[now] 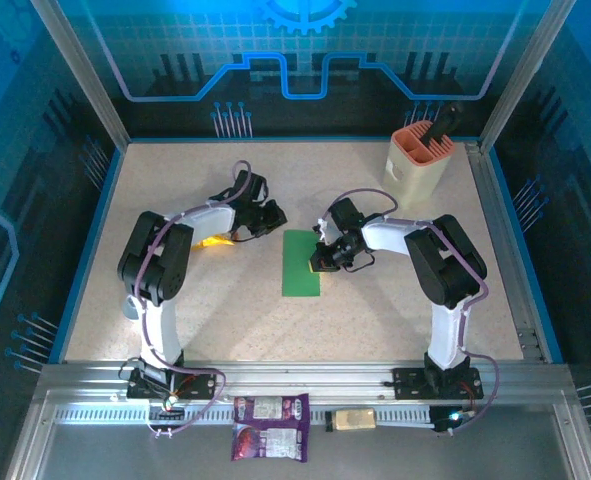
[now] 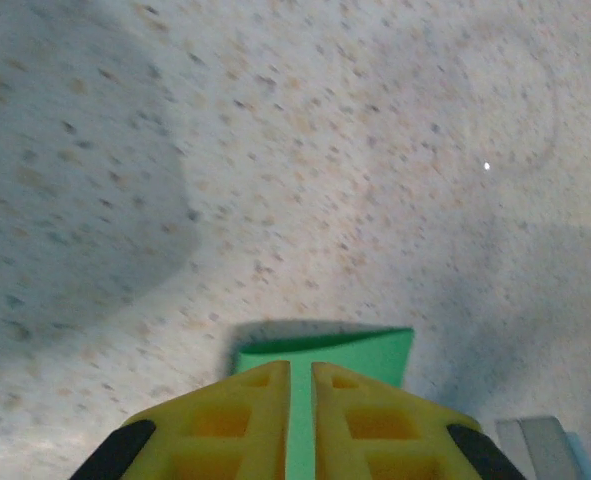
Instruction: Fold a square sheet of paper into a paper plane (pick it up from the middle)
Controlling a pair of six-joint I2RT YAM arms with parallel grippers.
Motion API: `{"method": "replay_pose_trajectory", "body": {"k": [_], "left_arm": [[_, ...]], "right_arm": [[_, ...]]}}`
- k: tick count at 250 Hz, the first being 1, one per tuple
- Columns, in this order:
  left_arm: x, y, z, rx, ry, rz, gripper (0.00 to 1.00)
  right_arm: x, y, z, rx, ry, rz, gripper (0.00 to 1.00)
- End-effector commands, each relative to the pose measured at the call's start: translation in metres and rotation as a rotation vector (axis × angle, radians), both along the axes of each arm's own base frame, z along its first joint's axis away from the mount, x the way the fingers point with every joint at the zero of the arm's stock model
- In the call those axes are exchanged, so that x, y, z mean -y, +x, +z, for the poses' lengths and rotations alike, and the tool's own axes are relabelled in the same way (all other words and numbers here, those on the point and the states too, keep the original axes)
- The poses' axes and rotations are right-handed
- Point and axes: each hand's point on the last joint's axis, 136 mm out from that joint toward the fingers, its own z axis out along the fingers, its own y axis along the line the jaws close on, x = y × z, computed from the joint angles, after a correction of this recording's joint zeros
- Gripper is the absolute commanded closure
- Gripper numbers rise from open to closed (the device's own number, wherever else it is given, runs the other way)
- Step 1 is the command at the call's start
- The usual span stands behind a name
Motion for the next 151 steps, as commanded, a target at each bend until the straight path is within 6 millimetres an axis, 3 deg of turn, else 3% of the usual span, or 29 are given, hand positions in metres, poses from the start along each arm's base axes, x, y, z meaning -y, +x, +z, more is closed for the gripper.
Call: {"method": "replay_pose_trajectory", "body": {"k": [1, 46, 79, 105, 151], "left_arm": [[0.022, -0.026, 0.029, 0.022, -0.045, -0.098, 0.84], [0.023, -0.052, 0.022, -0.014, -0.055, -0.105, 0.82], [0.027, -0.064, 0.020, -0.033, -0.072, -0.118, 0.79], [0.032, -0.072, 0.017, -0.049, -0.079, -0.138, 0.77], [0.034, -0.071, 0.004, -0.079, -0.076, -0.130, 0.76]], "right_arm": [[0.039, -0.013, -0.049, -0.043, -0.209, 0.012, 0.96], [0.010, 0.004, 0.006, 0.065, -0.040, 0.064, 0.88], [0.002, 0.014, 0.048, 0.091, 0.030, -0.014, 0.79], [0.010, 0.010, 0.060, 0.075, 0.038, -0.125, 0.72], [0.030, -0.015, 0.057, -0.023, 0.027, -0.316, 0.64]]}}
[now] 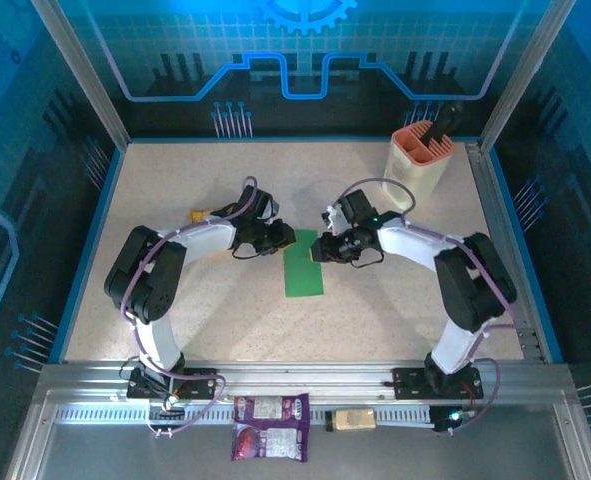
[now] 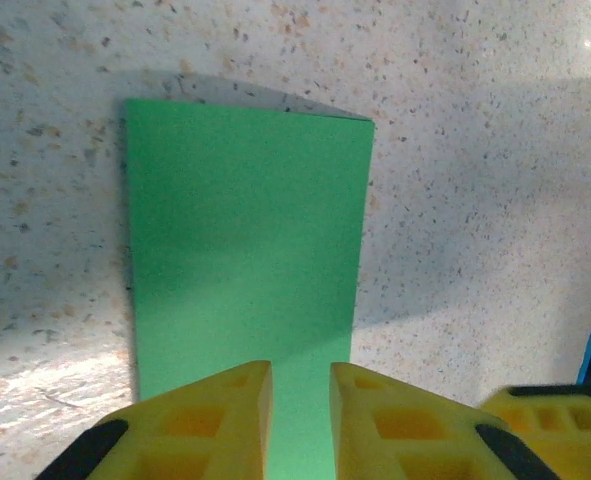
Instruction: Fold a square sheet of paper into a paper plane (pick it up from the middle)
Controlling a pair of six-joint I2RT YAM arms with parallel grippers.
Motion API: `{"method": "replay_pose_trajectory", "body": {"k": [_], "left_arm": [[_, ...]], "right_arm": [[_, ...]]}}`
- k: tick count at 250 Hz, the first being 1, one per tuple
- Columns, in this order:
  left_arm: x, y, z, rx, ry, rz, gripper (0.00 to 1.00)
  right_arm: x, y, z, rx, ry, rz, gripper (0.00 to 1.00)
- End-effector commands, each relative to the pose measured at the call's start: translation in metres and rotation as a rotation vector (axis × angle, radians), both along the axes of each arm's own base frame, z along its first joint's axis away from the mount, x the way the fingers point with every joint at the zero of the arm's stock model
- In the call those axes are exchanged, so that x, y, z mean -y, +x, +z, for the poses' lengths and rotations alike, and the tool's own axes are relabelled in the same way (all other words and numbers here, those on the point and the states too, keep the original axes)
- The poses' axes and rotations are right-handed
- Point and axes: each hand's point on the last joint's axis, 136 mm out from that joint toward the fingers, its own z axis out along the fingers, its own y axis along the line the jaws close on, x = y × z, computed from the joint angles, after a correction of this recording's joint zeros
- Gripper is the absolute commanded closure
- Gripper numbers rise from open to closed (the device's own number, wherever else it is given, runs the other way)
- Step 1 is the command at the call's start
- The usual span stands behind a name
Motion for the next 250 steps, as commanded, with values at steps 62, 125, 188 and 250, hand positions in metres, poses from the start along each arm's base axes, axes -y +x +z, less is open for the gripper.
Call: {"method": "replay_pose_trajectory", "body": {"k": [62, 125, 188, 250], "left_arm": [[0.007, 0.010, -0.014, -0.046, -0.001, 0.028, 0.76], [0.004, 0.011, -0.034, -0.091, 0.037, 0.047, 0.76], [-0.008, 0.002, -0.053, -0.154, 0.108, 0.066, 0.77], [-0.010, -0.003, -0.063, -0.189, 0.118, 0.083, 0.77]], "right_arm": [[0.028, -0.043, -0.012, -0.193, 0.012, -0.240, 0.58], [0.024, -0.054, -0.027, -0.256, -0.003, -0.225, 0.58], [0.014, -0.060, -0.041, -0.298, -0.014, -0.200, 0.60], [0.004, -0.063, -0.050, -0.317, -0.013, -0.172, 0.65]]}}
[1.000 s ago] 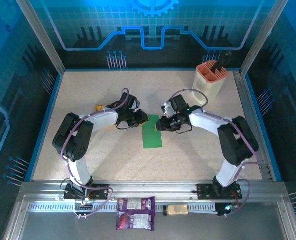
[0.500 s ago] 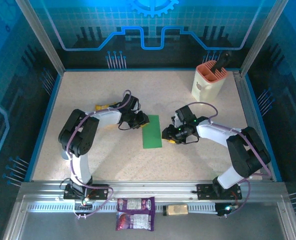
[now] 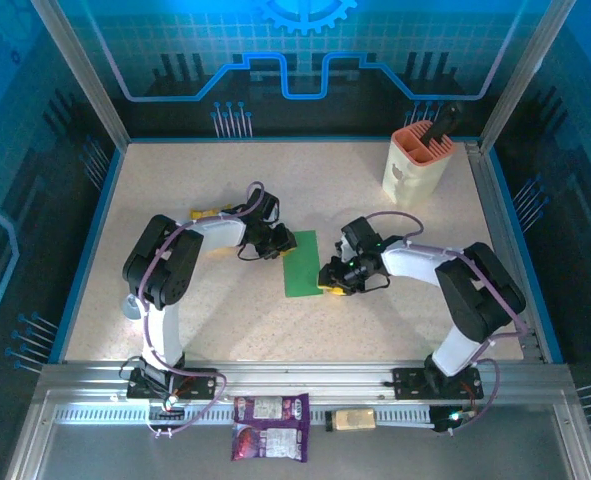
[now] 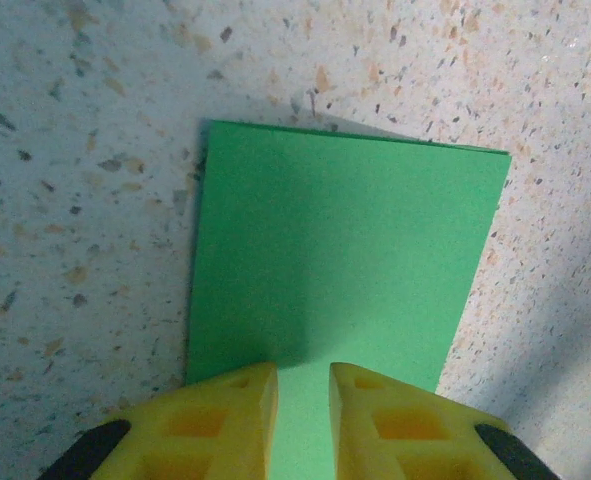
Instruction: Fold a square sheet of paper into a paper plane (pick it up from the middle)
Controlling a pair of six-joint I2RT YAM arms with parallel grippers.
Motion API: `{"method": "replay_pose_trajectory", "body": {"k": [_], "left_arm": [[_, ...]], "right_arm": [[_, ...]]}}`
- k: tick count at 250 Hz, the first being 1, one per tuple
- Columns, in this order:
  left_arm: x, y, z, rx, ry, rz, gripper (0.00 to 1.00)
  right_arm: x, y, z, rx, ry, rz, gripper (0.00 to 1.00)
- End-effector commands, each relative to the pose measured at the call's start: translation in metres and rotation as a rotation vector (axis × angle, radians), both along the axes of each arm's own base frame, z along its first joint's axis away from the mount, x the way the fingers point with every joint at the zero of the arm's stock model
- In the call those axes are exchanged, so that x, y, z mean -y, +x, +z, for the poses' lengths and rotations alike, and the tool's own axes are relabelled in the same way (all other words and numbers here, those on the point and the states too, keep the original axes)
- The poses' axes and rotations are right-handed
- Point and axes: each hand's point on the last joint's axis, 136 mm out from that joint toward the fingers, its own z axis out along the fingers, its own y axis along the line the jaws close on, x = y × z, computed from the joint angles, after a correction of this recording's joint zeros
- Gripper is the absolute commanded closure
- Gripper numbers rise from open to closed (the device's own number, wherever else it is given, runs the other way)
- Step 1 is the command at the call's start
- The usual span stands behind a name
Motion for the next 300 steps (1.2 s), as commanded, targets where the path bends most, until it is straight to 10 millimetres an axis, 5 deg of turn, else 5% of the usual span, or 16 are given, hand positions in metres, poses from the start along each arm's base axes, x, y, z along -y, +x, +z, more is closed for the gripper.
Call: {"method": "replay_pose_trajectory", "body": {"k": [1, 300], "left_arm": [[-0.007, -0.010, -0.018, -0.072, 0.050, 0.023, 0.77], [-0.006, -0.012, -0.020, -0.095, 0.041, 0.033, 0.77]], "right_arm": [[-0.010, -0.003, -0.001, -0.016, 0.019, 0.019, 0.65], [-0.014, 0.000, -0.007, -0.011, 0.017, -0.039, 0.78]]}}
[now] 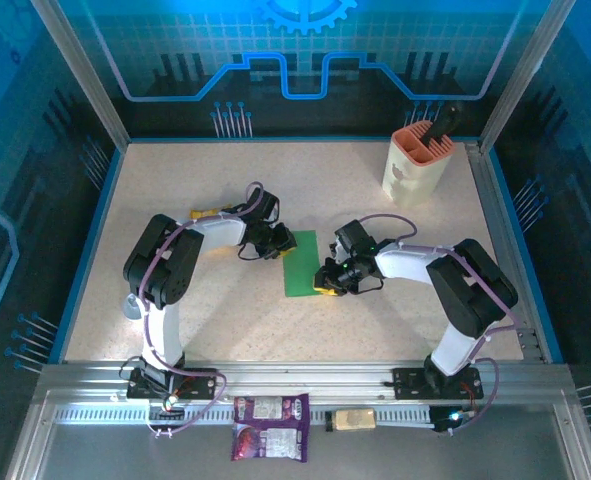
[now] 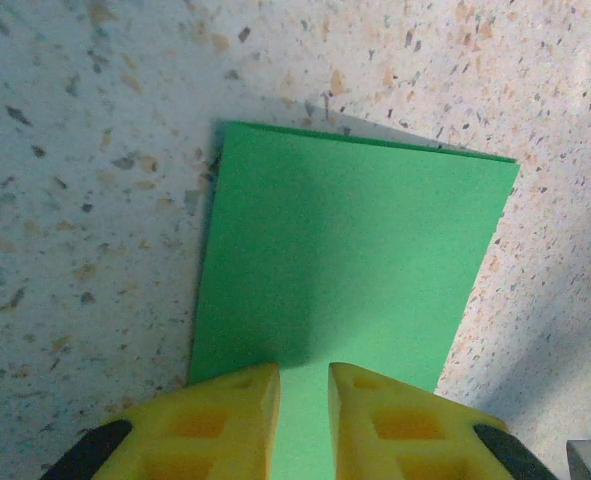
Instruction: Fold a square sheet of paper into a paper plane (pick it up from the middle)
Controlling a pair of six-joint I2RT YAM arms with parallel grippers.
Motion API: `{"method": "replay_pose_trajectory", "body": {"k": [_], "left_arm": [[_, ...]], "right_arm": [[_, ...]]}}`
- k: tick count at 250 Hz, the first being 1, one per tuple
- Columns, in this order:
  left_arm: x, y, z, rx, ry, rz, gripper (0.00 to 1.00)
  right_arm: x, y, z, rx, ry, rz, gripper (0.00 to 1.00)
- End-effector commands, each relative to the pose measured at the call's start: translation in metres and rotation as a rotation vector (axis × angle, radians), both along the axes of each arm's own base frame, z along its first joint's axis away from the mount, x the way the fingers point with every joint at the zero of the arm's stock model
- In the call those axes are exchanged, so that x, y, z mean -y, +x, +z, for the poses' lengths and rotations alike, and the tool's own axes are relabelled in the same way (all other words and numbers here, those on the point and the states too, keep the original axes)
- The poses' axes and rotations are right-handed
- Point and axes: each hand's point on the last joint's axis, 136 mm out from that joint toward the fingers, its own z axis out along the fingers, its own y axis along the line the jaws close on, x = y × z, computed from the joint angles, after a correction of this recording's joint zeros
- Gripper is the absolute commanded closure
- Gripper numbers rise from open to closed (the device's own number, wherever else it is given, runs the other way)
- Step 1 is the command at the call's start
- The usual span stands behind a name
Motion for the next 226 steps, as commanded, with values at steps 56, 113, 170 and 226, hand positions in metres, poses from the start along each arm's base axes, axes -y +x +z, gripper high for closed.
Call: {"method": "replay_pose_trajectory", "body": {"k": [56, 113, 170, 226], "left_arm": [[-0.002, -0.009, -0.009, -0.051, 0.018, 0.007, 0.77], [0.009, 0.004, 0.037, 0.059, -0.054, -0.013, 0.76], [0.002, 0.002, 0.027, 0.056, -0.041, -0.016, 0.76], [0.005, -0.001, 0.007, 0.004, -0.042, -0.029, 0.78]], "right_arm": [[0.004, -0.004, 0.000, -0.013, -0.017, -0.030, 0.84], [0.012, -0.005, 0.003, -0.010, -0.031, -0.042, 0.91], [0.021, -0.008, 0.008, -0.010, -0.035, -0.048, 0.93], [0.019, -0.008, 0.013, -0.010, -0.012, -0.037, 0.93]]}}
